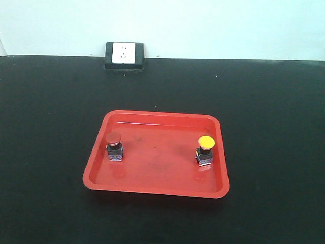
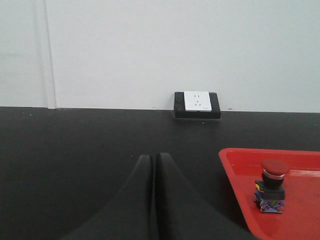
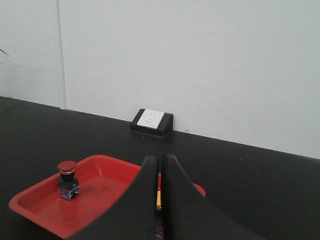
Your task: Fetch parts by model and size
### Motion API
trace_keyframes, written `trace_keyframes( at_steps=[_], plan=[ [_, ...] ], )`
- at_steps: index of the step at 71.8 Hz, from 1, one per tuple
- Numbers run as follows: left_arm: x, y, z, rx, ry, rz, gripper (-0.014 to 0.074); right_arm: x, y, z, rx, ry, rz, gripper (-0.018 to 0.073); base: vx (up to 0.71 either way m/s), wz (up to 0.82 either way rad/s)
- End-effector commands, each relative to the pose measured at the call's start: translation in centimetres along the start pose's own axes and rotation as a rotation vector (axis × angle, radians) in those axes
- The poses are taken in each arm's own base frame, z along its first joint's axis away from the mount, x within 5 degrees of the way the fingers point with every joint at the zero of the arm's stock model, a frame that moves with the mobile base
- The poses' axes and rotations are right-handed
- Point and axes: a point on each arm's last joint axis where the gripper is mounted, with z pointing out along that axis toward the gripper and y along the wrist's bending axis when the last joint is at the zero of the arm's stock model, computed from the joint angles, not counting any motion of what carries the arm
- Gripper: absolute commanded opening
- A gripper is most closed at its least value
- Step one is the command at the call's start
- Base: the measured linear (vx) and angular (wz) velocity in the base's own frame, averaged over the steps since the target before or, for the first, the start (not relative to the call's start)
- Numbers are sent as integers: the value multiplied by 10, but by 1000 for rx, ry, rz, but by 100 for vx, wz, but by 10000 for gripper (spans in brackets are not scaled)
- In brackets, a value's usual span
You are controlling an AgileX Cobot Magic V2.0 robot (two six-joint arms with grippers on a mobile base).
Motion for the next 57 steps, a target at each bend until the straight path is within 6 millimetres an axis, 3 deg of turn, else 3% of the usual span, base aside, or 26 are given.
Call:
trace_keyframes(
  at_steps=[1,57],
  plan=[
    [-12,-1,-2,7,-100,-23,-8,-13,-2,0,18,-80,-2,-10,0,0],
    [-11,-1,-2,7,-99,-23,-8,-13,-2,0,22,-79,-16,-10,0,0]
  ],
)
